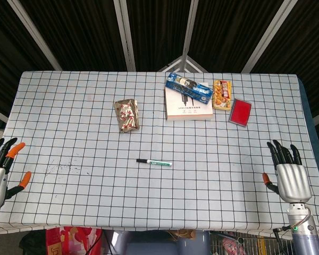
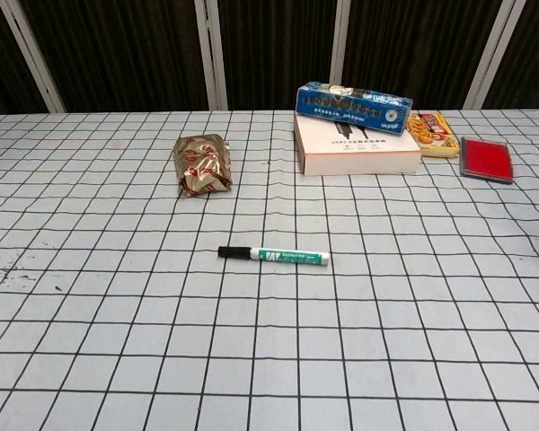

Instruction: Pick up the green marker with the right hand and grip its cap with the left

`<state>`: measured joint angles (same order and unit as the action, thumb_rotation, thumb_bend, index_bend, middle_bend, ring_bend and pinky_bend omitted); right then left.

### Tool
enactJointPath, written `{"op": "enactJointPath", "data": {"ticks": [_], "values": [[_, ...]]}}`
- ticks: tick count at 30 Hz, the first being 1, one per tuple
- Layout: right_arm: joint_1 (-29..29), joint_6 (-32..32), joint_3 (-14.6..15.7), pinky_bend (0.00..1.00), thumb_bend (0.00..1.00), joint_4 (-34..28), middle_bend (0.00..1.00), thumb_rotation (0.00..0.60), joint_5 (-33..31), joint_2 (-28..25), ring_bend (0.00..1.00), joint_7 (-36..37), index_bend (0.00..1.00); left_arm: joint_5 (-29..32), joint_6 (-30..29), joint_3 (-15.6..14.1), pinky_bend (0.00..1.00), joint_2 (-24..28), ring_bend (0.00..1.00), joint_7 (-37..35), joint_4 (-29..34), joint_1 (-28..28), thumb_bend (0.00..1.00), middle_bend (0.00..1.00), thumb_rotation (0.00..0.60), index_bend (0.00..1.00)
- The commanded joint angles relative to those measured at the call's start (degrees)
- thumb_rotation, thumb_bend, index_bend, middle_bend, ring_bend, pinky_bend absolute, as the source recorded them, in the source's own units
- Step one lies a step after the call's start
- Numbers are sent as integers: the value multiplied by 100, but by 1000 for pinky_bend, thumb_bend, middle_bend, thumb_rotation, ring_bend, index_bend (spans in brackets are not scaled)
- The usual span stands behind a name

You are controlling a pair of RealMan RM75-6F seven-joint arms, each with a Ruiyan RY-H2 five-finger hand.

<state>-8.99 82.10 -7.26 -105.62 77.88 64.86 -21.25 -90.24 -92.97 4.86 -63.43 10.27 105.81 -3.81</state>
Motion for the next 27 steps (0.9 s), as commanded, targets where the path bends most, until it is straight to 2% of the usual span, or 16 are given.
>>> {"op": "enactJointPath", "data": {"ticks": [1,8,14,21,27], "values": [[-9,-9,13,52,355,-2,69,600,6,18,139,-22,16,12,8,-15,0,-25,0,-27,-38,10,443,82,600,176],[-70,-84,43,52,352,-160,69,600,29,146,139,-28,22,33,23,-51,0,-164,0,-232,-341,30,443,82,600,176],[-196,-160,-29,44,332,-287,67,600,-218,463,126,-364,58,129,92,33,0,-220,0,-192,-379,-38,443,110,600,180],[-409,-366,-32,42,329,-348,57,600,-373,773,114,-785,62,205,229,49,0,-235,0,-23,-324,-107,443,92,600,181],[-674,-623,-178,42,328,-488,57,600,-579,1060,113,-833,125,222,284,63,0,-316,0,54,-333,-157,443,91,600,181]]}}
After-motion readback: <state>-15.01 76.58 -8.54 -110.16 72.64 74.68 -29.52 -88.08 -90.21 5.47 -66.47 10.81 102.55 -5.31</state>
